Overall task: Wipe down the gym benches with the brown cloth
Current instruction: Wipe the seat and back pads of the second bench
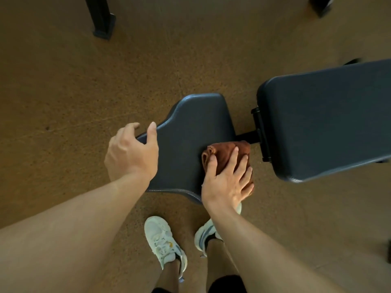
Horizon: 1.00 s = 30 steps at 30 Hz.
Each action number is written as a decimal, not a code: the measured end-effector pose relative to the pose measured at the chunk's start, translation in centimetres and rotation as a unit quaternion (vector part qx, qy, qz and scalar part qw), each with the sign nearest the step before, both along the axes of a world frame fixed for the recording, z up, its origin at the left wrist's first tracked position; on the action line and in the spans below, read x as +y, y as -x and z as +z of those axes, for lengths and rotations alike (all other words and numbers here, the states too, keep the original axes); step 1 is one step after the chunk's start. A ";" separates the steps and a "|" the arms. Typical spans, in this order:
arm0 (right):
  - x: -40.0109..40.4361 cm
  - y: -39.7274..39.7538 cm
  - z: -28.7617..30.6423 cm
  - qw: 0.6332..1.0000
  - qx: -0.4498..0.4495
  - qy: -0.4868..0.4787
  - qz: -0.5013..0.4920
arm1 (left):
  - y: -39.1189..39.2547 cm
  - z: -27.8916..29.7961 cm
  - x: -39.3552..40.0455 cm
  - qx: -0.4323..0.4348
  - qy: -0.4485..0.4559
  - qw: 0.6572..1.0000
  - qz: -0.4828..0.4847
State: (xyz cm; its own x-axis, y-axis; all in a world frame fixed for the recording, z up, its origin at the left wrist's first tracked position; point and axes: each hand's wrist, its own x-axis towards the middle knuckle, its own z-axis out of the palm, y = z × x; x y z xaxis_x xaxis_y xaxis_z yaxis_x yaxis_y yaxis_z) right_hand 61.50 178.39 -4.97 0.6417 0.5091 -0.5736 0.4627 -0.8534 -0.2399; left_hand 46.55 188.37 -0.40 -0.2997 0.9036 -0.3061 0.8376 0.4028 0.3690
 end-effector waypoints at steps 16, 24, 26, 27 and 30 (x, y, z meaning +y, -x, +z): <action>0.7 -4.1 0.5 0.997 0.019 -0.018 -0.067 | -0.1 -0.9 -0.1 0.010 -0.020 1.000 -0.015; 19.9 -1.0 0.3 0.928 -0.022 -0.131 0.348 | 0.1 -1.2 -0.1 0.004 -0.043 0.999 0.000; 21.5 -1.0 1.0 0.905 0.000 -0.078 0.419 | 0.1 -1.3 0.0 -0.004 -0.053 0.999 0.006; 21.8 -1.2 1.4 0.897 0.022 -0.049 0.438 | 0.1 -1.4 -0.1 -0.012 -0.056 0.998 0.008; 22.2 -1.3 2.0 0.872 0.035 -0.028 0.488 | 0.4 -1.7 -0.3 -0.041 -0.073 0.996 0.023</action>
